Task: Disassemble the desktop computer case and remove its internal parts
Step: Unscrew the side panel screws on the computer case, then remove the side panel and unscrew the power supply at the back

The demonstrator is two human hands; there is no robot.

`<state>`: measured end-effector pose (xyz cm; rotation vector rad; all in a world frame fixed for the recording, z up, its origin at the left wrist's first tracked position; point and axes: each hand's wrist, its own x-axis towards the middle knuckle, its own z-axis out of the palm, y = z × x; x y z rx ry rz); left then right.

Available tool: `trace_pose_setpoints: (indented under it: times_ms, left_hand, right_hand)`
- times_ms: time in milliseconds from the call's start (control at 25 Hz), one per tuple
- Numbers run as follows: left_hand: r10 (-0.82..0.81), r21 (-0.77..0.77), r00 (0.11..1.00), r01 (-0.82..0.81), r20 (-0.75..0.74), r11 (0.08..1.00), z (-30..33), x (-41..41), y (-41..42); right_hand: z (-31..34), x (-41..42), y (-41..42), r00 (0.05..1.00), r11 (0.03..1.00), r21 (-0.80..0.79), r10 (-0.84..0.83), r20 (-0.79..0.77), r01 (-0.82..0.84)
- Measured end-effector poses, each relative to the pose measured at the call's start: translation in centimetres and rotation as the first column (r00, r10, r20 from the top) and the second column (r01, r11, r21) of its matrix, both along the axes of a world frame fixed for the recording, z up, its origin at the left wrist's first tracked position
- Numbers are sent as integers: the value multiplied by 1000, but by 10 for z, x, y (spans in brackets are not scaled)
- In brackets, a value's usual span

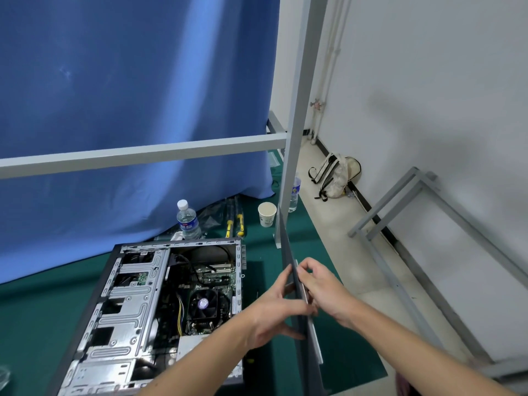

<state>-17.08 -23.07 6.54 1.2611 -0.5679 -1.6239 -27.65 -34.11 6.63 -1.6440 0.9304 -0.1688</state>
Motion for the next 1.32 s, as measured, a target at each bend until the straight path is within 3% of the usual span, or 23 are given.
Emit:
trace_pose_setpoints:
  times_ms: [200, 280, 360, 440, 480, 520, 600, 680, 760, 840, 1040, 1240, 1320]
  left_hand:
    - [-29, -116, 999, 26, -29, 993, -23, 6, 12]
    - [1, -150, 995, -17, -103, 989, -31, 10, 16]
    - [31, -137, 991, -49, -126, 989, -41, 12, 19]
    - [76, -66, 997, -75, 8, 995, -54, 19, 22]
    - [108, -42, 981, -103, 161, 994, -60, 25, 24]
    - [129, -26, 922, -129, 364, 991, -67, 34, 27]
    - [74, 12, 668, -123, 741, 992, -81, 54, 35]
    - [-39, 88, 456, -86, 889, 992, -94, 74, 47]
    - [-134, 156, 362, -30, 922, 987, -108, 89, 59]
    - [-214, 216, 323, 28, 922, 976, -123, 102, 69]
    - [-348, 329, 312, 112, 884, 938, -146, 112, 58]
    - [-390, 382, 89, 100, 916, 919, -160, 101, 58]
    - [-358, 353, 62, 83, 932, 932, -165, 99, 59]
  right_hand:
    - [-5, 13, 11, 998, 998, 62, 30, -49, -27]
    - [-7, 22, 9, 986, 996, -52, 61, -152, -69]
    - [-14, 24, 3, 970, 981, -189, -10, -244, -38]
    - [-24, 22, -2, 955, 955, -297, -97, -280, 10]
    - [-29, 22, -1, 951, 941, -338, -117, -286, 14]
    - [-34, 25, 0, 951, 933, -360, -124, -283, 15]
    - [-48, 38, 11, 954, 930, -368, -87, -286, -25]
    - [-70, 51, 26, 927, 917, -357, 33, -373, -177]
    - [-93, 59, 37, 844, 879, -351, 99, -528, -323]
    - [-113, 63, 36, 775, 860, -351, 78, -628, -371]
    - [-150, 72, 21, 729, 879, -322, 41, -683, -352]
    - [-191, 67, 8, 708, 907, -260, 57, -704, -332]
    - [-207, 66, 7, 704, 915, -241, 64, -707, -325]
